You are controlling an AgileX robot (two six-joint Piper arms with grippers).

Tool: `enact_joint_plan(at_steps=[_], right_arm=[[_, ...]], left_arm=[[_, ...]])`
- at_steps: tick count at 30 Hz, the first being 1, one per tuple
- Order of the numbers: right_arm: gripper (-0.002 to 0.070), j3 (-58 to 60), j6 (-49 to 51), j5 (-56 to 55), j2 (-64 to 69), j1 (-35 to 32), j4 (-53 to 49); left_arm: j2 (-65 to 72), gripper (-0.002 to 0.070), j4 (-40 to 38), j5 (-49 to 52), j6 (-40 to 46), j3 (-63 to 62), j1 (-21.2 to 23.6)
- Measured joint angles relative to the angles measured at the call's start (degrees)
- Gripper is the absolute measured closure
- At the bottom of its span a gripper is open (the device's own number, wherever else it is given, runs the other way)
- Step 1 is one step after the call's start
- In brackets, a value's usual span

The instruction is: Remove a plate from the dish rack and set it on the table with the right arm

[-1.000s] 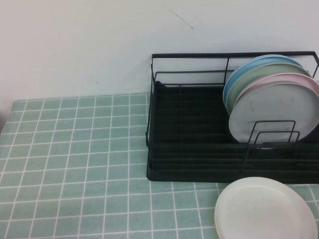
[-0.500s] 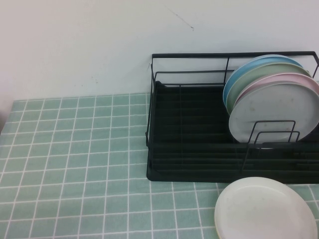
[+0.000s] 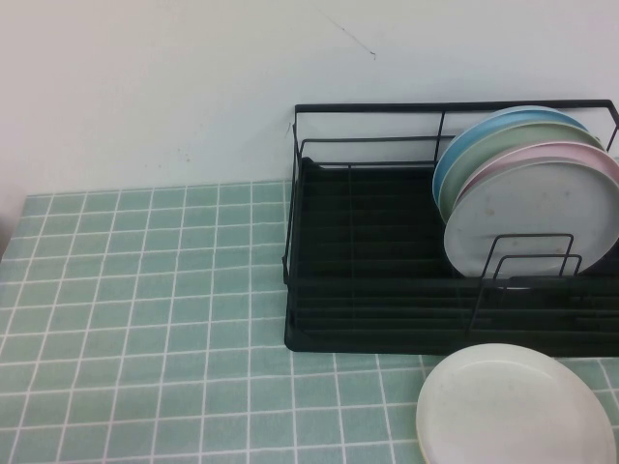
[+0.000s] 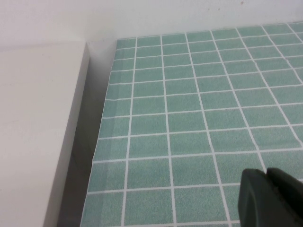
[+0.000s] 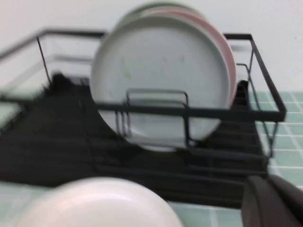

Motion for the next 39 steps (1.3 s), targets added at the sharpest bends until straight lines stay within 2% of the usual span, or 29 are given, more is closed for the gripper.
enact_joint_plan(at_steps=[6, 19, 27, 35, 39], right_arm=[[0.0678, 0.0, 0.0, -1.8, 0.0, 0.0, 15.8], [0.0678, -2.8, -3.6, -5.6, 1.7, 0.0, 34.6], [0.0678, -17.5, -21.8, 3.0, 27.2, 0.0, 34.7], [0.0677, -34.5, -48.3, 6.9, 55.6, 0.0, 34.7], [0.0634, -41.9, -57.1, 7.4, 65.1, 0.0, 34.6]], left_arm=[[0.0, 0.0678, 0.0, 0.0, 0.0, 0.0, 0.0], [0.0, 0.0678, 0.0, 0.0, 0.0, 0.0, 0.0], [0.0, 0.0678, 0.0, 0.0, 0.0, 0.0, 0.0], [0.0, 0.0678, 0.0, 0.0, 0.0, 0.0, 0.0], [0.0, 0.0678, 0.0, 0.0, 0.0, 0.0, 0.0]])
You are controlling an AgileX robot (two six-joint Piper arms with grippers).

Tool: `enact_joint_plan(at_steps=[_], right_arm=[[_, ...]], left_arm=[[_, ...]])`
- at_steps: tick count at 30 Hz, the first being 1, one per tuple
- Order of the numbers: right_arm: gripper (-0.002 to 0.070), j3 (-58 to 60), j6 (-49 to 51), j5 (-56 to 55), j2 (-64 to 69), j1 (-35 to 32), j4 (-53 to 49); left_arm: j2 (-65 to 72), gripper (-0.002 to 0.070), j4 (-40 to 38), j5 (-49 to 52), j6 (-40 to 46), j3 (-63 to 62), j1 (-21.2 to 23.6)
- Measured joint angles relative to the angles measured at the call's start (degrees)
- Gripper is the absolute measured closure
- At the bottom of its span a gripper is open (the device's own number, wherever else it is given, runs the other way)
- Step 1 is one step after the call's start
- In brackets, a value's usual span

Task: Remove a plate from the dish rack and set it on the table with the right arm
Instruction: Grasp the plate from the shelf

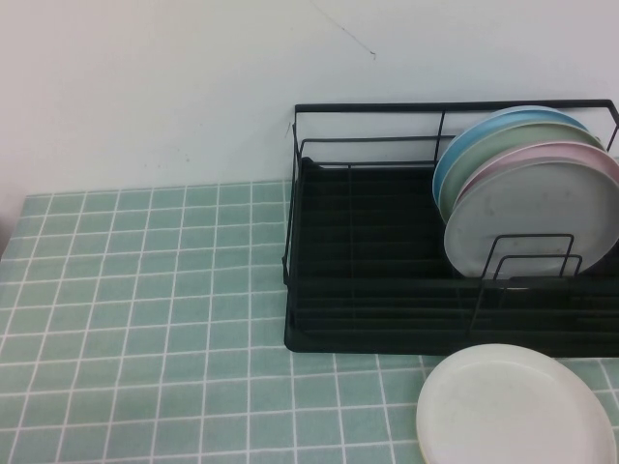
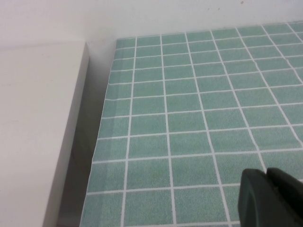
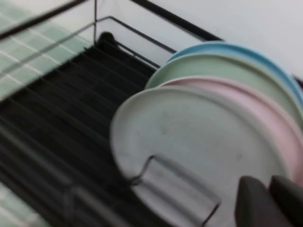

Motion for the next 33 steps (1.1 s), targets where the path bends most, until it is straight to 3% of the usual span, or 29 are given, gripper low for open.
enact_joint_plan(at_steps=[7, 9, 33], right_arm=[[0.0395, -9.8, -9.1, 1.4, 12.1, 0.0, -4.0], [0.0356, -11.8, -9.8, 1.7, 14.7, 0.0, -5.6], [0.0330, -17.7, -15.3, -3.1, 27.5, 0.0, -8.6]], left_arm=[[0.0, 0.0678, 0.0, 0.0, 0.0, 0.0, 0.0], [0.0, 0.0678, 0.0, 0.0, 0.0, 0.0, 0.0], [0.0, 0.0678, 0.0, 0.0, 0.0, 0.0, 0.0]])
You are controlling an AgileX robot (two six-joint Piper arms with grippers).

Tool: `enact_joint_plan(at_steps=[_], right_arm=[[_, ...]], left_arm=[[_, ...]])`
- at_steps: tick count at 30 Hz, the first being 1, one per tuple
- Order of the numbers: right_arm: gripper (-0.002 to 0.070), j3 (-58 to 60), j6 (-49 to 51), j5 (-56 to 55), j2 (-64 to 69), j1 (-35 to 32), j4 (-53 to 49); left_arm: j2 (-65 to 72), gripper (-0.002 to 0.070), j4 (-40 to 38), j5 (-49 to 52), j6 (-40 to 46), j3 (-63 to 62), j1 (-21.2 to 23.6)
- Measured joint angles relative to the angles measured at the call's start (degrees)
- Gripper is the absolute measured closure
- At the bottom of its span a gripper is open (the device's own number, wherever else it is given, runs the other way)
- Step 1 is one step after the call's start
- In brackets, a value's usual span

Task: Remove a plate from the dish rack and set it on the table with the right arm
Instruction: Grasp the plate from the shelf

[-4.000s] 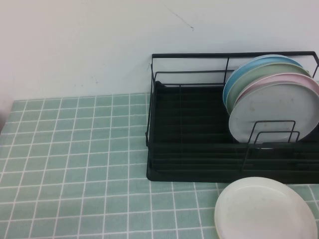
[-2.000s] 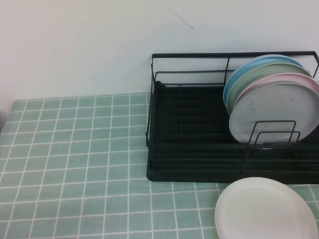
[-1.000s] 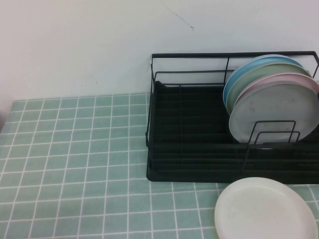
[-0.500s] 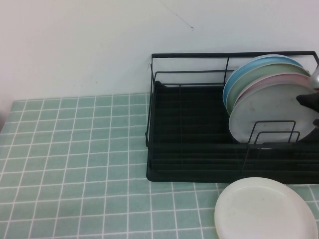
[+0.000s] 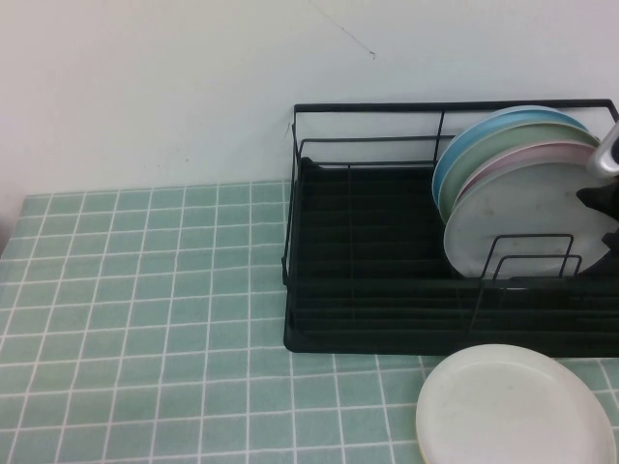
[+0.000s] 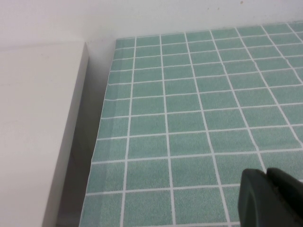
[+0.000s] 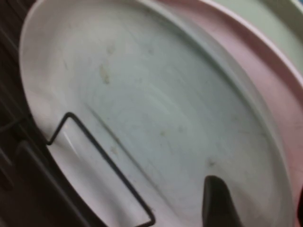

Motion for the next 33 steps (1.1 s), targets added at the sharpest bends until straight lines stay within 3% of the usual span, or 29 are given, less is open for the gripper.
enact_joint_plan(at_steps=[11, 22, 33], right_arm=[[0.0344, -2.2, -1.7, -0.6, 3.0, 0.0, 0.9], [0.0617, -2.3, -5.0, -0.9, 3.4, 0.0, 1.5], [0.0627, -2.3, -0.1, 0.4, -4.9, 0.0, -0.3]], left_arm=[[0.0, 0.0678, 0.0, 0.0, -0.1, 0.0, 0.0], [0.0, 0.0678, 0.0, 0.0, -0.1, 0.0, 0.0], [0.0, 0.0678, 0.0, 0.0, -0.1, 0.0, 0.0]])
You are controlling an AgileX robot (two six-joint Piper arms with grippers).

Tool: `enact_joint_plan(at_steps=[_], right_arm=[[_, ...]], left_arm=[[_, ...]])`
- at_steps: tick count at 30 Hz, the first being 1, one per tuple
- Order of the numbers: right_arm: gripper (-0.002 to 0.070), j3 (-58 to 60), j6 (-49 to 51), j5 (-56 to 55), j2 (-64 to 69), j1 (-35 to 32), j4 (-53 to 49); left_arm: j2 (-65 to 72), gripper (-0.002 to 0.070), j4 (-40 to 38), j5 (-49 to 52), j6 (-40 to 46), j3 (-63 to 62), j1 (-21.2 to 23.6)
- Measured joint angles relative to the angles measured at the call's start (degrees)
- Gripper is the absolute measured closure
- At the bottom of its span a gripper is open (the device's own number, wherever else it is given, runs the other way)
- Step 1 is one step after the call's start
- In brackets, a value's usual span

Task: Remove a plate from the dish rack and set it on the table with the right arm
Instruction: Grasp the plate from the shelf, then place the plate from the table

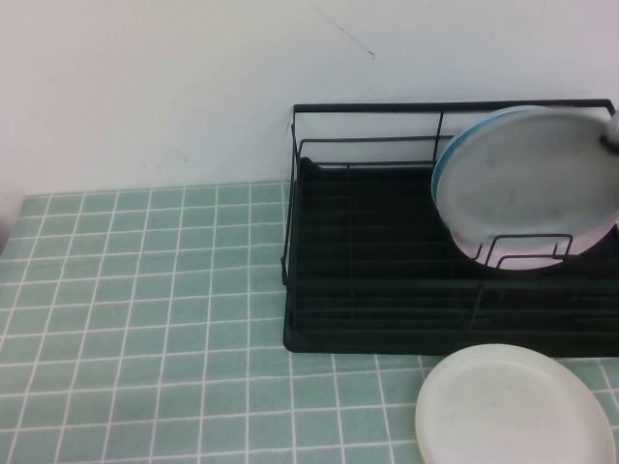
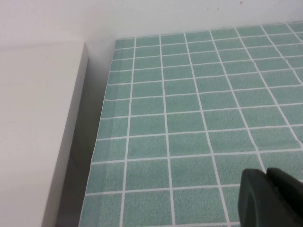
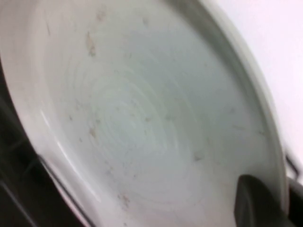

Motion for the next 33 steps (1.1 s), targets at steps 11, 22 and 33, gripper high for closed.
enact_joint_plan(at_steps=[11, 22, 33], right_arm=[[0.0629, 0.0, 40.7, 17.6, -20.9, 0.0, -30.3], [0.0630, 4.6, 76.9, 41.1, -29.4, 0.0, -36.9], [0.0631, 18.2, 77.6, 32.6, -16.7, 0.0, -30.5]], left_arm=[[0.0, 0.0678, 0.0, 0.0, 0.1, 0.0, 0.0], [0.0, 0.0678, 0.0, 0.0, 0.1, 0.0, 0.0], [0.0, 0.0678, 0.0, 0.0, 0.1, 0.0, 0.0]])
